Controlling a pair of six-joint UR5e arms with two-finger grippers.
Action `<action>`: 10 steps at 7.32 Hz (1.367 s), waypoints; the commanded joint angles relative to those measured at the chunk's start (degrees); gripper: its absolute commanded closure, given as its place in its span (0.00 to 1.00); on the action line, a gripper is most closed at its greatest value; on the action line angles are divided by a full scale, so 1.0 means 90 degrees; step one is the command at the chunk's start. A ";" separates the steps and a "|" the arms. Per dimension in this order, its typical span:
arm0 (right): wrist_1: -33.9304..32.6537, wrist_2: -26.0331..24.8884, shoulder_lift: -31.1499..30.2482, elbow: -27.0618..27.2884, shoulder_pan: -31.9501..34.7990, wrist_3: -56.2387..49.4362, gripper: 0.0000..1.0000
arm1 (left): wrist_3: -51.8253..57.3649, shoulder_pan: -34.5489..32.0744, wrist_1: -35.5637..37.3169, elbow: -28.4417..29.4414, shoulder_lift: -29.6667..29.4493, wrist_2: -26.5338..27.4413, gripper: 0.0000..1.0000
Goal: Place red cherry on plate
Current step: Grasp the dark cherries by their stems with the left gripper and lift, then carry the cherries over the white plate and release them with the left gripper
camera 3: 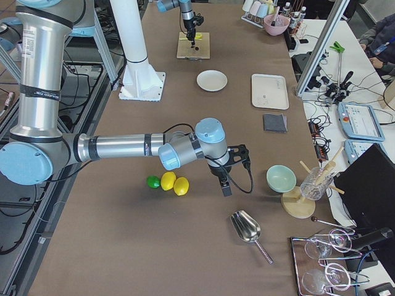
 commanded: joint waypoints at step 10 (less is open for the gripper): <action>0.0000 0.0087 -0.0323 -0.0076 0.0049 -0.0093 0.00 | -0.3105 -0.0425 0.0503 0.2896 -0.5166 0.0718 0.02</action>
